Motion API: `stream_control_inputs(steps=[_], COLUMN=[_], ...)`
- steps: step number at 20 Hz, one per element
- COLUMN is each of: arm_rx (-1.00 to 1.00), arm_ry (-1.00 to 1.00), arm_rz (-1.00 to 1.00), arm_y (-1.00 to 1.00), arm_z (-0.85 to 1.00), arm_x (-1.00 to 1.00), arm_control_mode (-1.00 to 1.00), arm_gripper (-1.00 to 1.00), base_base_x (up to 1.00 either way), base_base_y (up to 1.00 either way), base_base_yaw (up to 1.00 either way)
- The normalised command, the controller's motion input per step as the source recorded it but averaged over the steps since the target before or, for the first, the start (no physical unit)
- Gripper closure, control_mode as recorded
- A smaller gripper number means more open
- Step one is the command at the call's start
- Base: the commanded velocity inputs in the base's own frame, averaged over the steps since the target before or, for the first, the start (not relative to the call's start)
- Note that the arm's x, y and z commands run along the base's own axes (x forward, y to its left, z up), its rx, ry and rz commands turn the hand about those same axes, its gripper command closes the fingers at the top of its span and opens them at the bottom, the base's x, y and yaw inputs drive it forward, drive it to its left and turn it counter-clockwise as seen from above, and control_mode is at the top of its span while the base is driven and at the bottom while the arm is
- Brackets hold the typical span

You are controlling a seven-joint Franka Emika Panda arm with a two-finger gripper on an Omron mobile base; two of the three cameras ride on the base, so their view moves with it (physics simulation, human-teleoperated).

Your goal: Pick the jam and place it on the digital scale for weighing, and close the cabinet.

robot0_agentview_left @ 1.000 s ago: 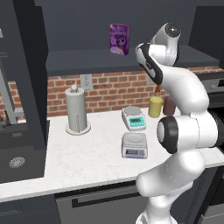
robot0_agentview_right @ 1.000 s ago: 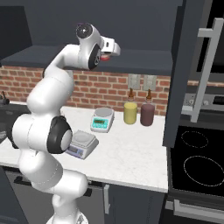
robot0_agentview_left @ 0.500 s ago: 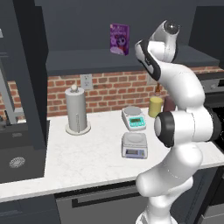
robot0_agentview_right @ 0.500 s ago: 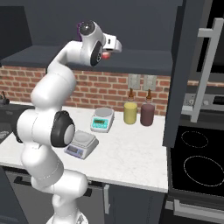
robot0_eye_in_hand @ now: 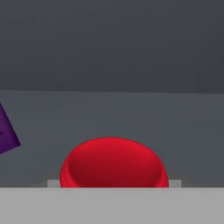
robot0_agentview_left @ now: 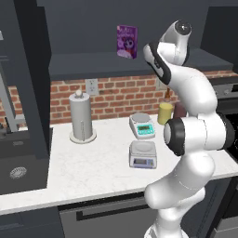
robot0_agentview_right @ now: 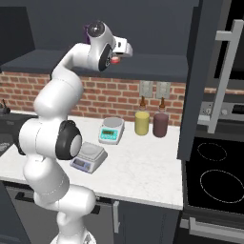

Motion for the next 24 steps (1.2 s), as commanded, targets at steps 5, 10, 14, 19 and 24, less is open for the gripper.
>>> stream_control_inputs(steps=[5, 10, 14, 19, 24], arm_rx=[0.01, 0.05, 0.1, 0.13, 0.12], arm_ry=[-0.14, -0.29, -0.22, -0.02, 0.03], arm_rz=[0.11, 0.2, 0.25, 0.28, 0.31], arm_y=[-0.25, -0.01, 0.02, 0.23, 0.22], arm_z=[-0.15, 0.0, 0.0, 0.12, 0.03], arm_x=[-0.72, -0.99, -1.0, -1.0, -1.0], arm_control_mode=[-1.0, -1.0, -1.0, -1.0, -1.0], arm_gripper=[1.0, 1.0, 1.0, 1.0, 1.0], base_base_x=[0.0, 0.0, 0.0, 0.0, 0.0], base_base_y=[0.0, 0.0, 0.0, 0.0, 0.0], base_base_yaw=[0.0, 0.0, 0.0, 0.0, 0.0])
